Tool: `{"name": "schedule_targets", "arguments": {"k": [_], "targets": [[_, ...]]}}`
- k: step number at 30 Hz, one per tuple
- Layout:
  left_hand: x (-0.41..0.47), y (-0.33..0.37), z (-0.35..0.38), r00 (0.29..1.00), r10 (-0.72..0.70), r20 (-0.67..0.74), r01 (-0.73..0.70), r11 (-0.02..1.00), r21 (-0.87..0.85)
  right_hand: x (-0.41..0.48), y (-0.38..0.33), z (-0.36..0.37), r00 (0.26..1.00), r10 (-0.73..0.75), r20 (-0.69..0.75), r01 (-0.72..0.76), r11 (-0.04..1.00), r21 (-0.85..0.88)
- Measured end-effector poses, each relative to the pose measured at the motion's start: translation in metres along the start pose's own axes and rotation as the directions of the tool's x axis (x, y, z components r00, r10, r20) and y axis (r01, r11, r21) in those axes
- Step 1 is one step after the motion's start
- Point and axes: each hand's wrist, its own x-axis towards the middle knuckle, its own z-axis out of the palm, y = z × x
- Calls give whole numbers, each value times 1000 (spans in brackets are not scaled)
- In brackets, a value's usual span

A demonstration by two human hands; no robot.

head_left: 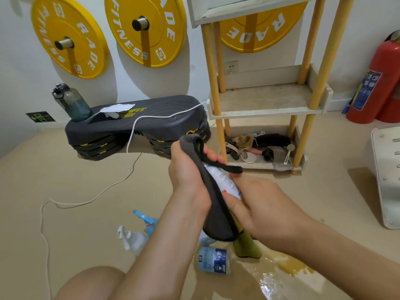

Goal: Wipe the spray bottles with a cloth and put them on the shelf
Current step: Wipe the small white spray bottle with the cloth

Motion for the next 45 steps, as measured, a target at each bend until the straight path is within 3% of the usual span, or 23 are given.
{"name": "schedule_targets", "arguments": {"k": [3,5,7,9,10,11,14,15,17,19,20,22,25,27,29,31,36,39,42,45], "targets": [[-3,6,0,994,-24,107,24,1000,4,3,2,-6,999,-16,42,6,973,231],[-4,8,0,987,-36,154,37,999,-5,5,3,-12,988,17,153,-89,877,473],[-3,10,0,983,-23,181,26,1000,-17,5,4,-20,916,29,400,-343,576,742],[-3,11,0,981,-2,195,14,998,-59,4,0,-29,831,-27,555,-535,231,813],[-3,12,0,982,4,188,12,997,-82,4,-1,-31,822,-33,569,-556,173,813],[-2,13,1,986,8,169,9,995,-100,4,0,-32,825,-24,565,-550,199,811],[3,20,-2,996,78,50,-71,989,-128,4,6,-37,882,7,470,-399,542,740],[8,23,-5,994,110,13,-107,983,-146,4,8,-41,904,12,427,-344,613,711],[15,26,-11,991,136,-10,-136,975,-174,3,11,-48,944,24,328,-272,618,738],[15,20,-11,996,55,72,-45,991,-128,5,7,-49,975,40,219,-197,609,768],[11,15,-8,991,-4,132,16,996,-89,6,4,-45,987,54,152,-150,654,741],[0,2,2,982,-31,187,31,1000,5,8,1,-30,998,64,-28,-37,817,576],[-9,-18,9,989,102,104,-117,982,151,9,-1,-10,981,72,-178,-25,967,255],[-13,-28,8,978,198,64,-208,924,321,13,0,-8,973,109,-203,-71,980,187],[-19,-42,5,954,253,162,-299,855,425,17,2,-11,967,148,-206,-100,969,227],[-21,-49,4,933,253,256,-344,836,427,17,1,-14,971,192,-142,-144,945,294],[-12,-41,-2,905,349,243,-419,831,365,12,-6,-20,990,138,-1,-124,892,434],[-7,-37,-2,834,495,243,-548,698,460,8,-8,-24,994,101,-47,-64,868,492],[1,-34,-5,763,606,225,-600,533,597,4,-12,-25,977,184,-104,-65,727,683],[5,-36,-9,771,619,149,-553,535,638,0,-9,-19,956,250,-151,-81,725,684]]}}
